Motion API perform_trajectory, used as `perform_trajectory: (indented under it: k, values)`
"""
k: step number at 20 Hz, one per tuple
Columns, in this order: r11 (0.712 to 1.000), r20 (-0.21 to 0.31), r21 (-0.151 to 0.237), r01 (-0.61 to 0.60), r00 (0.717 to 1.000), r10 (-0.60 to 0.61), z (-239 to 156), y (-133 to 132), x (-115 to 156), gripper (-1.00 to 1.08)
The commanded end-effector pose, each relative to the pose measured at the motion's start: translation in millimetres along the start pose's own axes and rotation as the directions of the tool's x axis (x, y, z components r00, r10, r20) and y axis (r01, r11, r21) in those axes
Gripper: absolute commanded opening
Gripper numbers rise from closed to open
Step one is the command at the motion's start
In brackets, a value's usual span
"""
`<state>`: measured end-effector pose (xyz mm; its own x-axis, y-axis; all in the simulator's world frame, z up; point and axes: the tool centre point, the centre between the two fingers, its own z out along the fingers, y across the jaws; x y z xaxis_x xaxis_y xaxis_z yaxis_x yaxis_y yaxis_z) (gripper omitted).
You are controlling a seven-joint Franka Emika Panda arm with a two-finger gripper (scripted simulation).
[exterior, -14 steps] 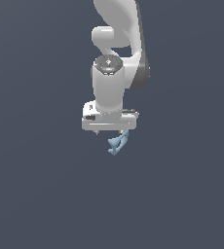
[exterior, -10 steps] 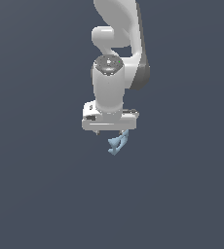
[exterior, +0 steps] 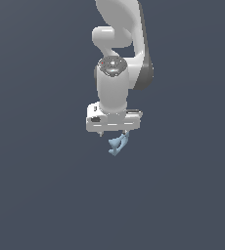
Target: Pick up the object and move it to a goal position.
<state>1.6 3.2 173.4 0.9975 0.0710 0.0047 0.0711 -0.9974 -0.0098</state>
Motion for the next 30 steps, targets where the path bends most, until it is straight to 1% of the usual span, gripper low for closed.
perform_trajectory:
  k: [1, 6, 11, 17, 20, 23, 26, 30]
  values:
    - [1.0, 0.0, 0.0, -0.003, 1.0, 0.003, 0, 0, 0, 1.0]
    - [0.999, 0.0, 0.0, -0.035, 0.999, 0.035, 1, -1, -1, 1.0]
    - [0.995, 0.001, -0.001, -0.098, 0.995, 0.098, 4, -4, -3, 1.0]
    - [0.977, 0.001, -0.003, -0.212, 0.977, 0.212, 8, -9, -7, 1.0]
    - [0.959, 0.001, -0.004, -0.282, 0.959, 0.282, 11, -12, -10, 1.0]
    - [0.935, 0.001, -0.005, -0.353, 0.935, 0.353, 14, -15, -12, 1.0]
    - [0.906, 0.001, -0.006, -0.422, 0.906, 0.422, 16, -18, -15, 1.0]
    - [0.86, 0.0, -0.008, -0.51, 0.86, 0.51, 20, -22, -18, 1.0]
